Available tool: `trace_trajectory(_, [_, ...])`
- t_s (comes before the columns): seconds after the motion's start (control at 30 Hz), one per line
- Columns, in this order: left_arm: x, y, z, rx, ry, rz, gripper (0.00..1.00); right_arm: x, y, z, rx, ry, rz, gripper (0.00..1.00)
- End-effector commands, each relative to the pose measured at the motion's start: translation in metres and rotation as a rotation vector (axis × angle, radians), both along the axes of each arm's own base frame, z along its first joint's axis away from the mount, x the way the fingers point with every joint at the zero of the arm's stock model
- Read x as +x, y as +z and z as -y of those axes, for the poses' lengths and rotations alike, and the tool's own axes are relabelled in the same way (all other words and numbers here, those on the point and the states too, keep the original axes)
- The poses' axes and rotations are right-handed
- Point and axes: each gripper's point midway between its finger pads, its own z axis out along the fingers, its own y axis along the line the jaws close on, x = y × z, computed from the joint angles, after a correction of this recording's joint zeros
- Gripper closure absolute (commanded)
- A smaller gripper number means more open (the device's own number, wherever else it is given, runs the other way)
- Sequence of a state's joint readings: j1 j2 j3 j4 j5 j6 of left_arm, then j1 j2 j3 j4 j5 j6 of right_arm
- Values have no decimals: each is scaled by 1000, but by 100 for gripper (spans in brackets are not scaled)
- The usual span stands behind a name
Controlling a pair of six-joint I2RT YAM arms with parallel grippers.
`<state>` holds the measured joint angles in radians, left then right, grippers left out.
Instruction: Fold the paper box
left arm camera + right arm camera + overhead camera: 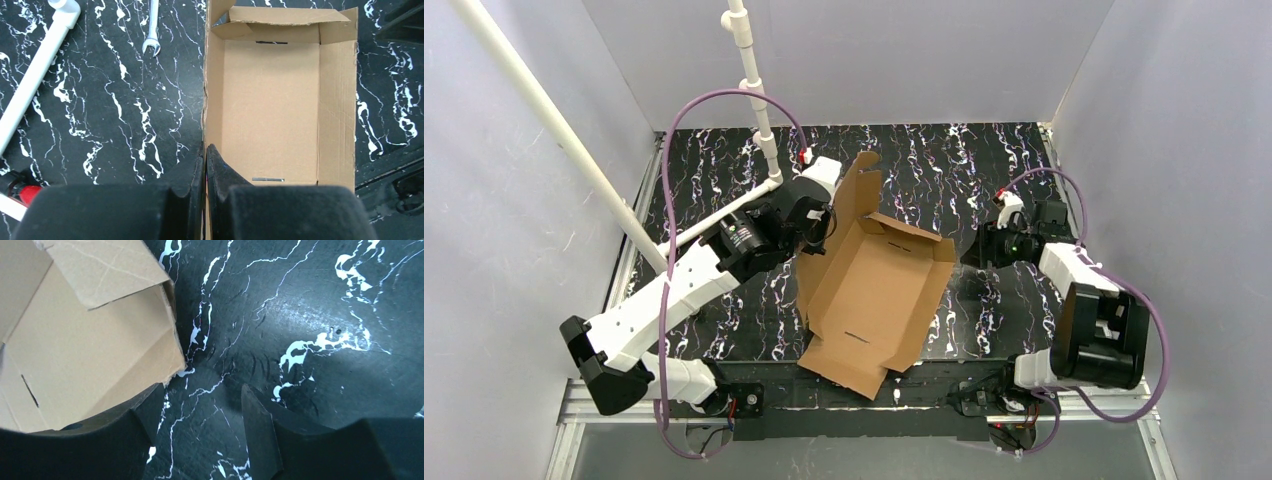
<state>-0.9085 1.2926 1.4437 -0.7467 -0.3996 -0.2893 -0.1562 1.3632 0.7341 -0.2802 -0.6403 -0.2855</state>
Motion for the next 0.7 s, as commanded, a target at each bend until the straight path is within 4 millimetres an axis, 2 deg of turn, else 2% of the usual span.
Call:
trace_trajectory(0.0, [-1, 14, 2, -118, 31, 22, 100, 19, 7, -13, 149, -47, -14, 32])
trace_trajectory(0.2, [-3, 13, 9, -147, 17, 8, 100, 17, -2, -30, 229, -38, -51, 32])
trace_trajectory(0.43, [-4, 15, 14, -176, 17, -1, 100, 18, -16, -44, 182, -12, -72, 38])
trace_trajectory(0.67, [-1, 14, 17, -171, 19, -10, 100, 28, -1, -46, 65, 11, 76, 48])
